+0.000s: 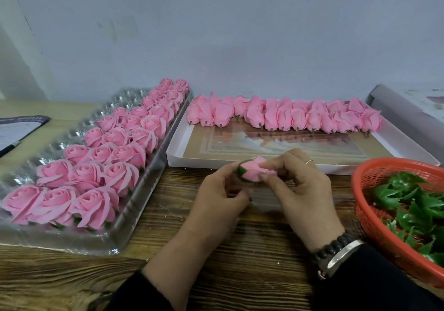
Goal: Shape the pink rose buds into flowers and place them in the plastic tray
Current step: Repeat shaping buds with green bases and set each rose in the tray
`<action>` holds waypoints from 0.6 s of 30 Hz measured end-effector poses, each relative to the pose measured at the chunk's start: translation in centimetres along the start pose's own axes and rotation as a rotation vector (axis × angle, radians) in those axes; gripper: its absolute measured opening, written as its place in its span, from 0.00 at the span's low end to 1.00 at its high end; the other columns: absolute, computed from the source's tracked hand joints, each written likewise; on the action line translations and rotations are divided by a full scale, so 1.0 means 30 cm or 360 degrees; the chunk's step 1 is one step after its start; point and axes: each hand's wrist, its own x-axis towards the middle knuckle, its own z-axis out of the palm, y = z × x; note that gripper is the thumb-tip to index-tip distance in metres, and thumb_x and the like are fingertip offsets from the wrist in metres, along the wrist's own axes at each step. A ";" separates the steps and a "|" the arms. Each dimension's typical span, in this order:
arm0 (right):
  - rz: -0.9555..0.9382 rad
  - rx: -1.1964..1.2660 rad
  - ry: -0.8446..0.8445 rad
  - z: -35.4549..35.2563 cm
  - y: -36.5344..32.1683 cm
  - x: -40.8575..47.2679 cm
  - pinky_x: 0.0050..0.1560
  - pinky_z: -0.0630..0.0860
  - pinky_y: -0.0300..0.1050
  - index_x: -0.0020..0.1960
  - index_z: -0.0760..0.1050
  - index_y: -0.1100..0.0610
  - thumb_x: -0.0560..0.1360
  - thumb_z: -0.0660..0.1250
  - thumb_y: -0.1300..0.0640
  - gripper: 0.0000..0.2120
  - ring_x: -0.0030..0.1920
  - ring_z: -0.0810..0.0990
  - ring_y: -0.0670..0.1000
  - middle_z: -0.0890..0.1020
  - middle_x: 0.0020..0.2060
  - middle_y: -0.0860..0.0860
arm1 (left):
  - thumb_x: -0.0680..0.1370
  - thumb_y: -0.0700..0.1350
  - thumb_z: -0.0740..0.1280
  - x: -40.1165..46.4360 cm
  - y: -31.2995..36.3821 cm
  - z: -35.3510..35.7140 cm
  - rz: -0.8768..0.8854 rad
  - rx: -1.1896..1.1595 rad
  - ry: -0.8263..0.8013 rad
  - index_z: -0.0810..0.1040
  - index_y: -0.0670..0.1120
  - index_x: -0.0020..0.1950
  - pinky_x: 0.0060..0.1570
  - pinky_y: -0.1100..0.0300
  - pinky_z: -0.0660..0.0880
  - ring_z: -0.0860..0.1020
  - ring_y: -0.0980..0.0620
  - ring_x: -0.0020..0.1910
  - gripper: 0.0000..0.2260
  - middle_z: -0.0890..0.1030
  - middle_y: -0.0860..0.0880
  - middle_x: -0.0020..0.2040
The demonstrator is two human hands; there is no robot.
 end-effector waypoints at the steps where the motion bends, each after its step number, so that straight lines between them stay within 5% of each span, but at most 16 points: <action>1: -0.0021 0.0000 -0.0014 -0.002 -0.003 0.001 0.42 0.69 0.28 0.40 0.79 0.56 0.68 0.71 0.70 0.10 0.40 0.74 0.41 0.75 0.37 0.47 | 0.72 0.31 0.66 0.001 -0.003 -0.003 0.0026 0.0195 0.0047 0.75 0.52 0.57 0.47 0.66 0.75 0.79 0.54 0.46 0.20 0.80 0.50 0.47; 6: -0.0160 -0.0022 -0.0194 0.013 -0.035 -0.015 0.43 0.72 0.34 0.43 0.80 0.58 0.69 0.72 0.66 0.05 0.42 0.75 0.43 0.76 0.40 0.45 | 0.68 0.42 0.73 0.001 -0.022 -0.001 -0.0046 0.0501 0.0204 0.65 0.53 0.65 0.55 0.58 0.73 0.74 0.52 0.54 0.29 0.72 0.50 0.57; 12: -0.0314 -0.0043 -0.0361 0.027 -0.055 -0.023 0.47 0.73 0.33 0.44 0.81 0.57 0.71 0.69 0.62 0.03 0.44 0.77 0.41 0.77 0.42 0.44 | 0.69 0.39 0.70 0.005 -0.020 0.002 0.0007 0.0611 0.0242 0.65 0.53 0.57 0.39 0.76 0.68 0.73 0.60 0.44 0.22 0.73 0.56 0.45; 15: -0.0355 -0.0077 -0.0434 0.029 -0.059 -0.024 0.48 0.76 0.40 0.44 0.80 0.57 0.72 0.67 0.61 0.03 0.46 0.78 0.43 0.77 0.43 0.45 | 0.68 0.37 0.70 0.008 -0.017 -0.002 0.0048 0.0675 0.0181 0.71 0.49 0.57 0.39 0.76 0.68 0.74 0.58 0.45 0.20 0.76 0.52 0.47; 18: -0.0390 -0.0080 -0.0420 0.028 -0.064 -0.022 0.48 0.76 0.41 0.48 0.80 0.56 0.73 0.67 0.60 0.05 0.46 0.78 0.45 0.78 0.45 0.46 | 0.69 0.34 0.69 0.002 -0.004 -0.004 0.0060 0.0555 0.0110 0.76 0.48 0.44 0.37 0.72 0.71 0.77 0.56 0.41 0.10 0.80 0.51 0.41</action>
